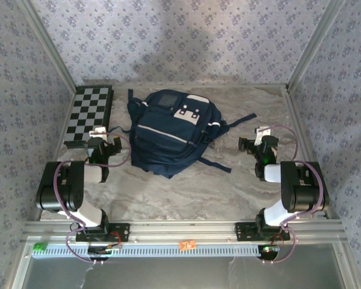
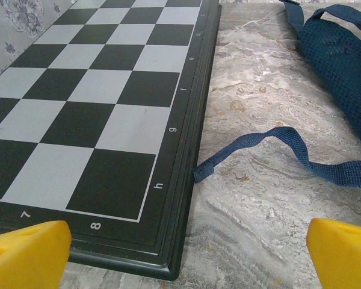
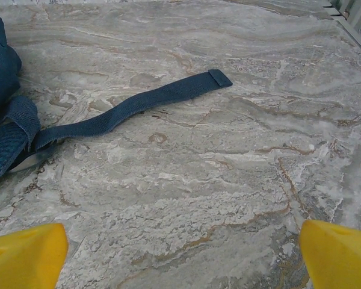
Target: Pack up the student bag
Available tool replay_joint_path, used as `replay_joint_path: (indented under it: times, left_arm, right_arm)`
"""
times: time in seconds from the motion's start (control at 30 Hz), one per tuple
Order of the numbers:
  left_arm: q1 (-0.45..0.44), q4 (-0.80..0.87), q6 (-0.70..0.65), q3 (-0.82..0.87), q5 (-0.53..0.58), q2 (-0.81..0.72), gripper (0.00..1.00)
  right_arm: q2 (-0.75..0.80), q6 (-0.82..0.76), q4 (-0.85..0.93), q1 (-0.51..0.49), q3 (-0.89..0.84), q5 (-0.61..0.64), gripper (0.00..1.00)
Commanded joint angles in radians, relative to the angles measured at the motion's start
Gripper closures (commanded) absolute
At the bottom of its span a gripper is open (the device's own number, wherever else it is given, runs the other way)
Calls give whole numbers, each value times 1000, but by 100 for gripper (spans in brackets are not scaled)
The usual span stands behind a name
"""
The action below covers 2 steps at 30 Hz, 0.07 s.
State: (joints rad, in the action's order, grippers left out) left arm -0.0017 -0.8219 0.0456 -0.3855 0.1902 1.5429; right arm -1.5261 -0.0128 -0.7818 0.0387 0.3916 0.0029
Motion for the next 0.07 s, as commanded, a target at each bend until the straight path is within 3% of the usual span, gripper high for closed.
replay_joint_path:
  times: [0.0,0.03]
  left_arm:
    - [2,-17,10,-13,-21,-10,0]
    - [2,-17,10,-12,-21,-10,0]
  right_arm:
    - [1,-16,-27,0,3,-3,0]
    - [3,-19,-33,-3,0,4,0]
